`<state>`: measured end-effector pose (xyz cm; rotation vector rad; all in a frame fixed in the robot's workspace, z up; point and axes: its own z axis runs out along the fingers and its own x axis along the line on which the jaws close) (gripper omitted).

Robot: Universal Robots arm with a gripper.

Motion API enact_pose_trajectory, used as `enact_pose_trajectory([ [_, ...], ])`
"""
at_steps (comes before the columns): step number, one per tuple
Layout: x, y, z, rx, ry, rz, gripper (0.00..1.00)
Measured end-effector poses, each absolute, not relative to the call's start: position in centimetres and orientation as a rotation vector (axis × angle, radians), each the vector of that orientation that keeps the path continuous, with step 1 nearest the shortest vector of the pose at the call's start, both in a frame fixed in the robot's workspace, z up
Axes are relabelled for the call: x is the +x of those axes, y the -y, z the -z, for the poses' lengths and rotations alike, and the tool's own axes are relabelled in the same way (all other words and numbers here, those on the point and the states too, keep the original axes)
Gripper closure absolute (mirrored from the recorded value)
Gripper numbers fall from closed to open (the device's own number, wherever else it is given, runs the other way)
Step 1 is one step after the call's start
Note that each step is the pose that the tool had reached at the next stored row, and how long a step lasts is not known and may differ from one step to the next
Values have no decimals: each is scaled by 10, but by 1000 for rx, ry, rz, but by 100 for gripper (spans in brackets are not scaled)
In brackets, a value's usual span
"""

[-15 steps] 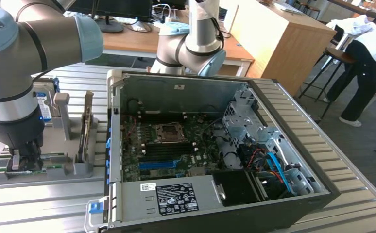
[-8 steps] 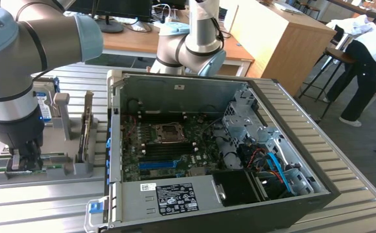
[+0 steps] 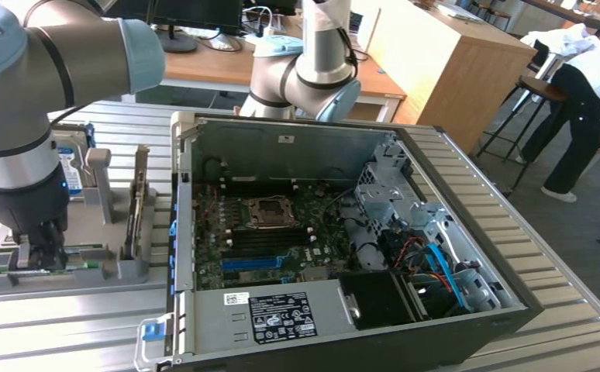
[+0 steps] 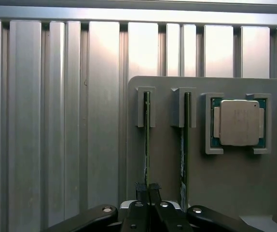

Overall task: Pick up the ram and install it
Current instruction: 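Pick up the ram and move it above insertion slot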

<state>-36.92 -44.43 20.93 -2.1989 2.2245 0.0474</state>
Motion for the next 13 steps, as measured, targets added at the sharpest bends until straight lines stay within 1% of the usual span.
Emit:
enact_pose_trajectory([
  [8, -369, 444, -224, -2199, -2225, -47, 89],
  [13, -369, 444, -238, -2199, -2225, -47, 89],
])
